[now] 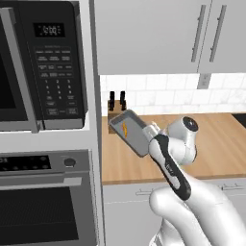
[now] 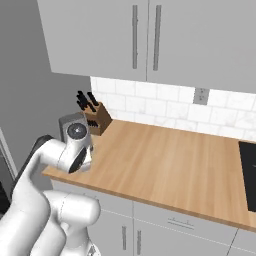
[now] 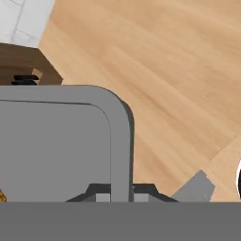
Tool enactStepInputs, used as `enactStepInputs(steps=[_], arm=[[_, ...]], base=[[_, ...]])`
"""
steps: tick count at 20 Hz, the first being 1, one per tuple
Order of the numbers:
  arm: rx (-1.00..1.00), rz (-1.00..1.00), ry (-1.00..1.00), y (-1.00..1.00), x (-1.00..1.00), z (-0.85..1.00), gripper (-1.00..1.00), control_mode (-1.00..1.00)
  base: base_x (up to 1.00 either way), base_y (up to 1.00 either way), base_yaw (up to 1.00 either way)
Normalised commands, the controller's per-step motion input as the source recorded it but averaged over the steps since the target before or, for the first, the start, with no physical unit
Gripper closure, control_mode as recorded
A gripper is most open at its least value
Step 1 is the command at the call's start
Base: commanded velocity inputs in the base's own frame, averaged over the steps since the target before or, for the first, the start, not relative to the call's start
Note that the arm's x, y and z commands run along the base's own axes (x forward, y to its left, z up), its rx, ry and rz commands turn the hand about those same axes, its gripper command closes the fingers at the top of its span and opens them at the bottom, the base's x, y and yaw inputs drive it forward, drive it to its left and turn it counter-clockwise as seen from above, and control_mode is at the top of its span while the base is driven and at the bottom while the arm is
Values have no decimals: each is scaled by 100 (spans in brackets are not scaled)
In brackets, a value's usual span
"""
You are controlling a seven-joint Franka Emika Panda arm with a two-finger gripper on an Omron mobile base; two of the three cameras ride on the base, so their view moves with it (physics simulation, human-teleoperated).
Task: Take the meat container that has the shrimp and place it on the second highest rack of the freezer. Then take the vegetable container that has the eggplant and lemon wedge and place it on the highest rack of the freezer.
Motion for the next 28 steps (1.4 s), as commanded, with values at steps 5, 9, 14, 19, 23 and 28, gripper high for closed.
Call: enactStepInputs(steps=[5,9,14,19,23,28], arm=[[4,5,-22,-24,-89,98,100,-100],[21,-1,7,-57,-100,90,100,-100],[20,-2,26,-55,-100,77,100,-100],[0,-17,43,-5,-70,24,100,-100],[-2,-33,33,0,-40,-1,100,-100],[-7,-29,2,1,-38,-21,100,-100]], base=[[0,0,0],[0,0,0],[0,0,0],[0,0,0],[0,0,0],[0,0,0]])
